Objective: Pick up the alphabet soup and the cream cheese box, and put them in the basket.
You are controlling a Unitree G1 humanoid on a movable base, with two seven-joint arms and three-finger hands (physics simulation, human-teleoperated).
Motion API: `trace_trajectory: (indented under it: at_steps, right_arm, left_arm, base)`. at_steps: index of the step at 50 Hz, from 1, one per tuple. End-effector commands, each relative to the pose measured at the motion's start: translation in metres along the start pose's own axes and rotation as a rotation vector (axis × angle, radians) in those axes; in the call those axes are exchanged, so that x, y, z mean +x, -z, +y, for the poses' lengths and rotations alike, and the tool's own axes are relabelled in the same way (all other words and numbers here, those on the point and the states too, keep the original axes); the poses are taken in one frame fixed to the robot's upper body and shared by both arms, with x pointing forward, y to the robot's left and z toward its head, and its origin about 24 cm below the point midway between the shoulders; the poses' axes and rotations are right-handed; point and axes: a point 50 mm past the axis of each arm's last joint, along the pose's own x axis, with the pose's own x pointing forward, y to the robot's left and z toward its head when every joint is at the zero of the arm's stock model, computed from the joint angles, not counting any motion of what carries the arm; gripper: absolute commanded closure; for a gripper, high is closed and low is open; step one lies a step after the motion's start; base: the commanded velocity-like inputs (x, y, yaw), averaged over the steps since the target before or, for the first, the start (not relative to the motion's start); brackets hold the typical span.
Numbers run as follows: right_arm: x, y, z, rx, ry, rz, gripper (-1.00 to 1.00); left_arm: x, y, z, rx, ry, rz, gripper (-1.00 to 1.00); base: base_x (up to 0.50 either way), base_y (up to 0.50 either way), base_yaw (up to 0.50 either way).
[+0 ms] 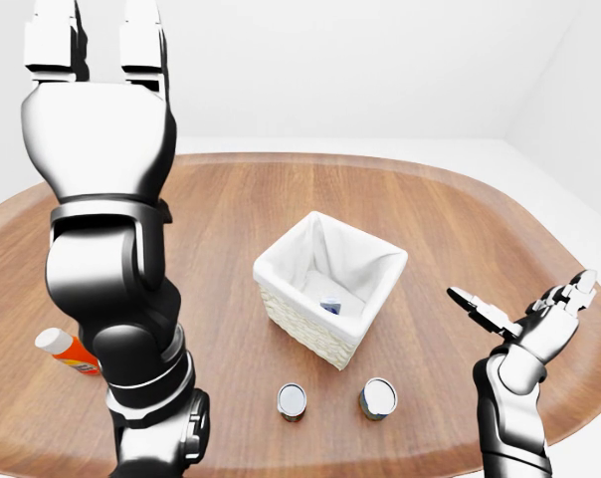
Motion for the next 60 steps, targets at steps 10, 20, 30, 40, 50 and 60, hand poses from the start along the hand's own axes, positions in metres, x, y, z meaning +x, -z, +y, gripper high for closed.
trace_trajectory:
  at_steps: [10,20,30,40,50,60]
  right_arm:
    - [-0.001,0.000,0.001,-0.010,-0.004,-0.004,-1.00]
    - [0.000,-0.001,0.001,-0.011,-0.004,-0.008,-1.00]
    - [-0.001,0.000,0.001,-0.013,-0.004,-0.007,-1.00]
    - [-0.001,0.000,0.001,-0.013,-0.004,-0.007,-1.00]
    - [-0.001,0.000,0.001,-0.013,-0.004,-0.007,-1.00]
    - [-0.002,0.000,0.000,-0.020,-0.003,-0.011,-1.00]
  left_arm:
    - [-0.013,0.037,0.000,-0.005,-0.006,0.005,-1.00]
    - [-0.013,0.045,-0.003,-0.006,0.012,-0.007,-1.00]
    - [-0.015,0.046,-0.002,0.001,0.009,-0.008,-1.00]
    - [-0.015,0.046,-0.002,0.001,0.009,-0.009,-1.00]
    - [-0.015,0.046,-0.002,0.001,0.009,-0.009,-1.00]
    - [-0.015,0.046,-0.002,-0.001,0.006,-0.011,-1.00]
  base:
    - [0.00,0.00,0.00]
    - [0.00,0.00,0.00]
    - [0.00,0.00,0.00]
    - [0.00,0.00,0.00]
    - [0.00,0.00,0.00]
    - [0.00,0.00,0.00]
